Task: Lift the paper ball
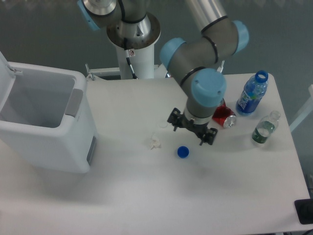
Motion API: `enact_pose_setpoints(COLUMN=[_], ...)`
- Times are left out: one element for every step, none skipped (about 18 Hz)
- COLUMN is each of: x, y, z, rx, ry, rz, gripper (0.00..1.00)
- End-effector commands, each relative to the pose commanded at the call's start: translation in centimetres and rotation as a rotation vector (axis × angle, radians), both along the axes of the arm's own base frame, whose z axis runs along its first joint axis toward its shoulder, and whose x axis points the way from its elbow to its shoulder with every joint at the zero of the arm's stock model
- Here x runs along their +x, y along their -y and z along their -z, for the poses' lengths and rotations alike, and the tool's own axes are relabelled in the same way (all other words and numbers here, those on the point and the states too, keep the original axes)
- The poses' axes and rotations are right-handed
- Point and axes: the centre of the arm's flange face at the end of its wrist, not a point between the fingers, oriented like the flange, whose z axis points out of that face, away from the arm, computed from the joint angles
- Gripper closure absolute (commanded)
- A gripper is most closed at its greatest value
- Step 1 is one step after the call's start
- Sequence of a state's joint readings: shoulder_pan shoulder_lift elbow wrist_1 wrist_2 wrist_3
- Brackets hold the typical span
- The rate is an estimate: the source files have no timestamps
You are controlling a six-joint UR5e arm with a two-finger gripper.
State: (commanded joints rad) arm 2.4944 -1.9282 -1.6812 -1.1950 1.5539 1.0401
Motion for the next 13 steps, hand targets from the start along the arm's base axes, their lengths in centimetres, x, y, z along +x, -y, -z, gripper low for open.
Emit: enact_pose_setpoints(x=[0.8, 1.6, 2.1, 2.1, 2.0, 1.8, 1.9, 2.0, 2.0, 1.9, 2.0, 2.5, 2.9], y=[-0.6, -1.3, -1.8, -2.1, -2.4, -2.6, -2.8, -3.2, -3.4, -3.5, -3.5, -3.7, -3.6], z=[0.2, 0.4, 0.6, 1.2, 2.4, 3.4, 4.5, 5.2, 6.0, 6.4, 6.8, 7.1, 7.6], rx=[-0.006, -0.008, -0.01, -0.013, -0.02, -0.028, -0.039, -0.042, -0.043, -0.048, -0.06, -0.069, -0.077], ry=[0.002, 0.002, 0.003, 0.005, 0.011, 0.018, 0.027, 0.028, 0.027, 0.025, 0.023, 0.025, 0.032], rz=[-0.001, -0.004, -0.006, -0.006, -0.002, 0.001, 0.007, 0.014, 0.015, 0.016, 0.019, 0.029, 0.034], gripper=[0.0, 0.0, 0.0, 0.0, 0.0, 0.0, 0.0, 0.0, 0.0, 0.0, 0.0, 0.01, 0.03])
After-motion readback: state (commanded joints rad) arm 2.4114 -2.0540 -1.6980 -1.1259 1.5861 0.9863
